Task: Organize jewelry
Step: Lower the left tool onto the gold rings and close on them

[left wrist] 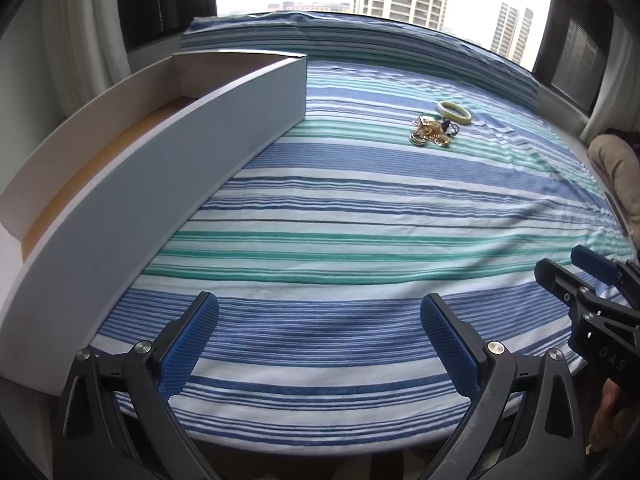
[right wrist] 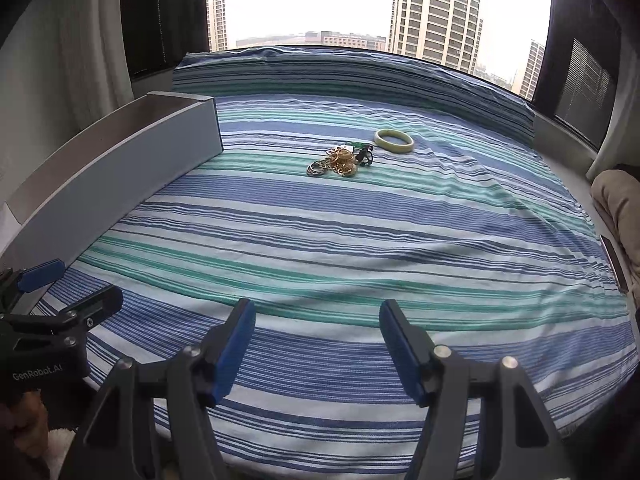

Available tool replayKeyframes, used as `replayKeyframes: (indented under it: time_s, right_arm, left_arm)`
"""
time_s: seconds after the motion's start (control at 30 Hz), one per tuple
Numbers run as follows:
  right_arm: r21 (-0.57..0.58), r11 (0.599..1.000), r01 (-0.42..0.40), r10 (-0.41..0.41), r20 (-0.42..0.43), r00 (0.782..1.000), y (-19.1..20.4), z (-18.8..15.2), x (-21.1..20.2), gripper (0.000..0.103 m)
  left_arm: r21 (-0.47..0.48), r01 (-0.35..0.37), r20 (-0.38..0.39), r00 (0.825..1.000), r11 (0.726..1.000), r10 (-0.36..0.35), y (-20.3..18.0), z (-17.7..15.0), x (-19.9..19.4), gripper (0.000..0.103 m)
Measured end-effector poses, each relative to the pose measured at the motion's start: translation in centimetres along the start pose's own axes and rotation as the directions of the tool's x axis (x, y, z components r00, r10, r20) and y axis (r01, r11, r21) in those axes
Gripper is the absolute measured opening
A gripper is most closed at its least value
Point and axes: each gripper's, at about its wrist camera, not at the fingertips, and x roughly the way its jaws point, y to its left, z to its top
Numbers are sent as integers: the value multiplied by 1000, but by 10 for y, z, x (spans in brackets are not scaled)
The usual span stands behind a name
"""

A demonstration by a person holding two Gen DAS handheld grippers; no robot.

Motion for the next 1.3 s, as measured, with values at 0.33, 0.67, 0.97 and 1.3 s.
replayKeyframes:
  time_s: [0.33,0.67,0.97,1.3]
  right_arm:
    - [76,997,-20,23,-37,999,-20,-1,19,66]
    - [129,991,-36,44,-61,997,-41,1,40,66]
    - [184,982,-40,57,-86,995,-68,7,64,66]
    - [242,969,-54,83,-111,990,-94,9,83,66]
  left_arm:
    - [19,12,-38,999,1000,-12,-8,-2,17,101]
    - [73,40,-82,996,997,-34,-26,14,50,101]
    - [129,270,-39,963,954,-267,-67,125,116,101]
    - [373,272,-84,962,887,-260,-131,173,209,72]
